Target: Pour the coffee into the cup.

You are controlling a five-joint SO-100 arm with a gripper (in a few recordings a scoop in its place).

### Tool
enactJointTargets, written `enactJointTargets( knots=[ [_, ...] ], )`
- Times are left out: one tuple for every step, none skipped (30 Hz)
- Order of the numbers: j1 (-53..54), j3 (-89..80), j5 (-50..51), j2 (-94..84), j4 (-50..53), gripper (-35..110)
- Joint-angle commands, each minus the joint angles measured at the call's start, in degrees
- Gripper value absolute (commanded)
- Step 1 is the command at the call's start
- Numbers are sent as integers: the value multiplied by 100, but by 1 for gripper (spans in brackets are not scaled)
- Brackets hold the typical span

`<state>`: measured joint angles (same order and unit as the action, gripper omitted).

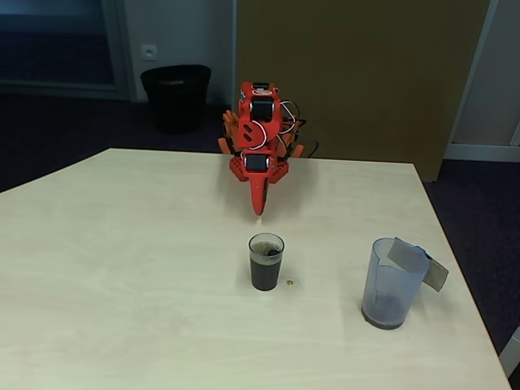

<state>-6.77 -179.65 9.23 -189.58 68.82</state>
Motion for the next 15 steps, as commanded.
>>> enactJointTargets(
  knots=[
    [-272,-35,44,-79,62,4],
    [-343,-35,44,-79,62,4],
    [-404,-35,44,-79,62,5],
    [-466,-35,44,-79,62,5],
    [-519,-35,44,-79,62,4],
    [-554,-35,44,-79,62,3],
    [-571,-35,44,-79,62,2],
    [-580,-35,44,-79,62,0],
    [-580,-35,44,-79,62,0],
    [-571,-35,44,-79,62,0],
    [-536,-35,44,-79,62,0],
    [-510,-35,44,-79,62,0],
    [-492,-35,44,-79,62,1],
    [-483,-35,44,-79,62,1],
    [-492,-35,44,-79,62,2]
  ],
)
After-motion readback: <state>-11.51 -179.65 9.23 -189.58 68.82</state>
